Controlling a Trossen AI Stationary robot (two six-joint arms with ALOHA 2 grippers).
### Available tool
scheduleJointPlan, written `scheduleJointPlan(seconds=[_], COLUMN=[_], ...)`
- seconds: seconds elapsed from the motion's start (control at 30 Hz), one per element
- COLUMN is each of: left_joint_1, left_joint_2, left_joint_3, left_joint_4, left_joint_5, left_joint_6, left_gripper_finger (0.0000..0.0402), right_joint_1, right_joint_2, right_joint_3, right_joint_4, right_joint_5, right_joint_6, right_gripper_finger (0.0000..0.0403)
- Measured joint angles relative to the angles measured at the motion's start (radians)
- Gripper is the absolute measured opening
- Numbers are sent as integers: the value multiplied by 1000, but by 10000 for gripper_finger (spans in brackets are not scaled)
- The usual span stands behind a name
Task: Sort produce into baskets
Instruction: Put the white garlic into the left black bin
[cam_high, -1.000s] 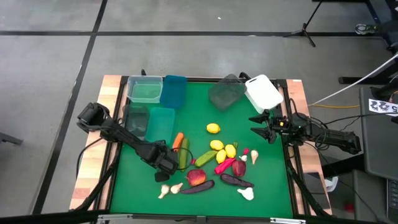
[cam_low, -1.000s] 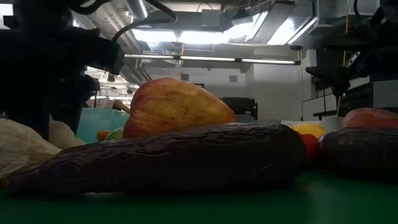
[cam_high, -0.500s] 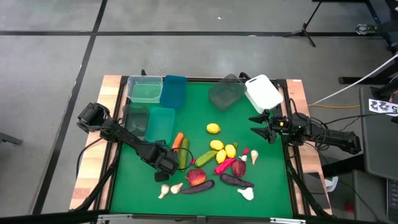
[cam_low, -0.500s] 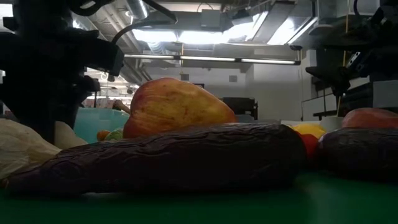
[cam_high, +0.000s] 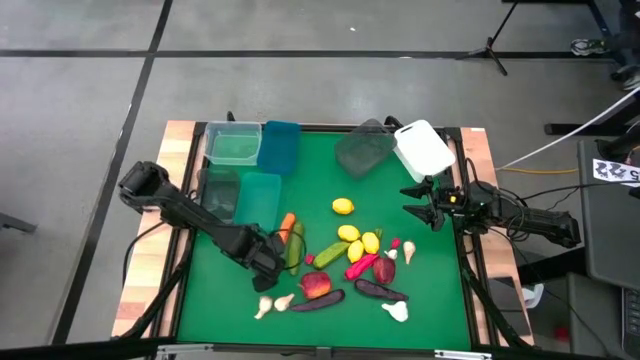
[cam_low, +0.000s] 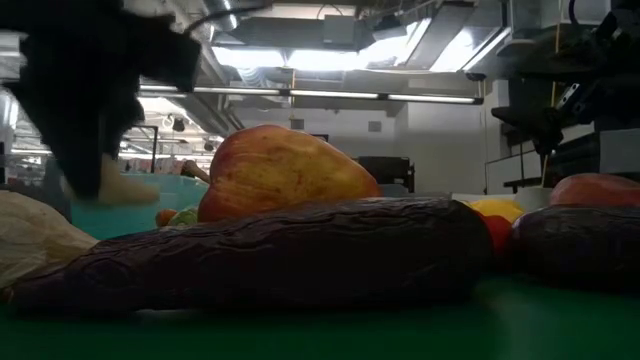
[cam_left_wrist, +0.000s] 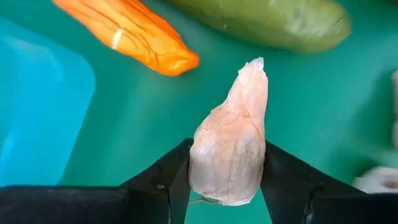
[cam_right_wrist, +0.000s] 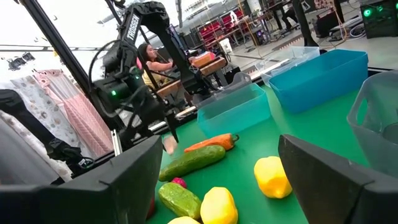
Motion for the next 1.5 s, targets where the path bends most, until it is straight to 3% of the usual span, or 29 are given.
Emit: scheduleJointPlan(seconds=[0.23, 0.47, 0.7, 0.9, 1.13, 1.4, 1.5], left_joint_1=[17, 72, 209, 417, 729, 1028, 1072], left_joint_2=[-149, -312, -431, -470, -470, -470, -471], left_joint_3=[25, 26, 26, 26, 26, 13, -4], left_joint_4=[-99, -390, -574, -559, -435, -302, -327], left_joint_5=[-65, -284, -522, -652, -655, -467, -287], left_joint_6=[-244, -577, -643, -473, -149, 155, 251], left_gripper_finger=[161, 161, 162, 162, 162, 162, 162], right_joint_1=[0, 0, 0, 0, 0, 0, 0], right_joint_2=[0, 0, 0, 0, 0, 0, 0], right_joint_3=[0, 0, 0, 0, 0, 0, 0], right_joint_4=[0, 0, 0, 0, 0, 0, 0], right_joint_5=[1, 2, 2, 2, 2, 3, 3], right_joint_6=[-3, -23, -23, -23, -23, -23, -23], right_gripper_finger=[319, 319, 319, 319, 319, 319, 319])
